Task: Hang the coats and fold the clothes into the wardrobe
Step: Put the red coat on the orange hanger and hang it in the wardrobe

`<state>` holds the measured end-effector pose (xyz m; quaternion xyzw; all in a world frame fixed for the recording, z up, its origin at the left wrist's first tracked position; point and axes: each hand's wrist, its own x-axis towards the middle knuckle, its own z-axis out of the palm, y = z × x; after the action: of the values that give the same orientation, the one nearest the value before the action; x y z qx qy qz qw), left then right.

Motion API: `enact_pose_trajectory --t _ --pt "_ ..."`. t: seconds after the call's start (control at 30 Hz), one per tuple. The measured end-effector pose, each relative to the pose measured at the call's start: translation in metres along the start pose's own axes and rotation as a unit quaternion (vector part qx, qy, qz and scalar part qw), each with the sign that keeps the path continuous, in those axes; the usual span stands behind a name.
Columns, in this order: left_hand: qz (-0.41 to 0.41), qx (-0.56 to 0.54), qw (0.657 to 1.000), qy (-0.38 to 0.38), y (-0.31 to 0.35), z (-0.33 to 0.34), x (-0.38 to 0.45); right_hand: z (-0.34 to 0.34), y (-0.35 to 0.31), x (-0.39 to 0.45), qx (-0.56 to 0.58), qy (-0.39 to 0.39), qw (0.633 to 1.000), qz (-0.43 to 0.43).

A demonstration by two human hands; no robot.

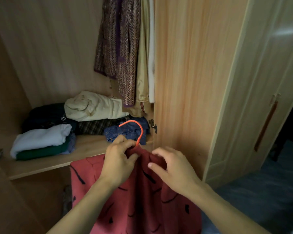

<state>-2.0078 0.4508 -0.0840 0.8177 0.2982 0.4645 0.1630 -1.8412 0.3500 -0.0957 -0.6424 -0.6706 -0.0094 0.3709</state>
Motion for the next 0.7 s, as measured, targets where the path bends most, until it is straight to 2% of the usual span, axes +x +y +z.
enact_pose_trajectory --t 0.1,0.23,0.33,0.5,0.63,0.7 --pt "-0.001 0.005 1.000 0.014 -0.005 -0.018 0.003 0.017 -0.006 0.014 0.044 0.057 0.997 -0.028" --pt "-0.022 0.002 0.999 0.044 -0.009 -0.044 0.012 0.031 -0.018 0.039 0.124 0.064 0.989 -0.055" --pt "-0.055 -0.024 0.995 0.077 -0.010 -0.064 0.019 0.030 -0.031 0.057 0.153 0.042 0.985 -0.070" --pt "-0.041 -0.037 0.995 0.081 -0.017 -0.094 0.028 0.019 -0.055 0.081 0.238 -0.061 0.967 -0.072" --pt "-0.031 -0.005 0.991 0.128 -0.017 -0.106 0.032 0.028 -0.076 0.086 0.285 -0.029 0.956 -0.058" --pt "-0.007 0.051 0.982 0.181 -0.017 -0.109 0.030 0.037 -0.083 0.086 0.290 -0.008 0.955 -0.054"
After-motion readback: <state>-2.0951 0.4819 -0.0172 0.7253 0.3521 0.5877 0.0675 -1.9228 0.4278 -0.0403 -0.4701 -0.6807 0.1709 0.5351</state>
